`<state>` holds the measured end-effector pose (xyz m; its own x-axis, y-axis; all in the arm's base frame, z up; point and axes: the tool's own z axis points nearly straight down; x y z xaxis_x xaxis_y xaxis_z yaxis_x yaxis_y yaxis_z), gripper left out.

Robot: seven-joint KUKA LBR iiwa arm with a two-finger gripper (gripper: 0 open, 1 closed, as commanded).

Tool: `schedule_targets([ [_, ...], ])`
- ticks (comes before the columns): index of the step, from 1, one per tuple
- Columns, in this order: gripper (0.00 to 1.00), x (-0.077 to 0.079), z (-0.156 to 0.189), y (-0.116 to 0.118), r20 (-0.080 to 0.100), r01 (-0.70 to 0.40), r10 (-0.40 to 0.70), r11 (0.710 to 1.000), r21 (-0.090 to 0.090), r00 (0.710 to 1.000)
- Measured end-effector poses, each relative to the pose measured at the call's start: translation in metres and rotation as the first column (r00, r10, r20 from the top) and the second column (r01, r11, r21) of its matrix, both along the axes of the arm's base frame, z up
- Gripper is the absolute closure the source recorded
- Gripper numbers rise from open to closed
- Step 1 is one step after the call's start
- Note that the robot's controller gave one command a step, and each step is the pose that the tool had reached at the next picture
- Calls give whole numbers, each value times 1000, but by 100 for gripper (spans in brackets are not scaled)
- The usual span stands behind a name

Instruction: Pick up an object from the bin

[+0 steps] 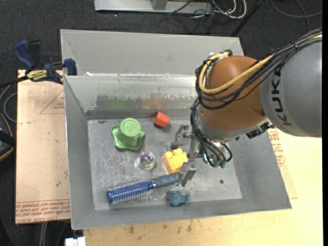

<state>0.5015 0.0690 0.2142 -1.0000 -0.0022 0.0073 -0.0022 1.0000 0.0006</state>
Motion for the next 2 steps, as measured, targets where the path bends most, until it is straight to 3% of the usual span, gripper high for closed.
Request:
schedule_targets([
  [1, 0, 0, -137, 69, 12, -545, 545, 838, -1, 838],
  [2, 100, 1, -135, 69, 16, -543, 543, 840, -2, 839],
])
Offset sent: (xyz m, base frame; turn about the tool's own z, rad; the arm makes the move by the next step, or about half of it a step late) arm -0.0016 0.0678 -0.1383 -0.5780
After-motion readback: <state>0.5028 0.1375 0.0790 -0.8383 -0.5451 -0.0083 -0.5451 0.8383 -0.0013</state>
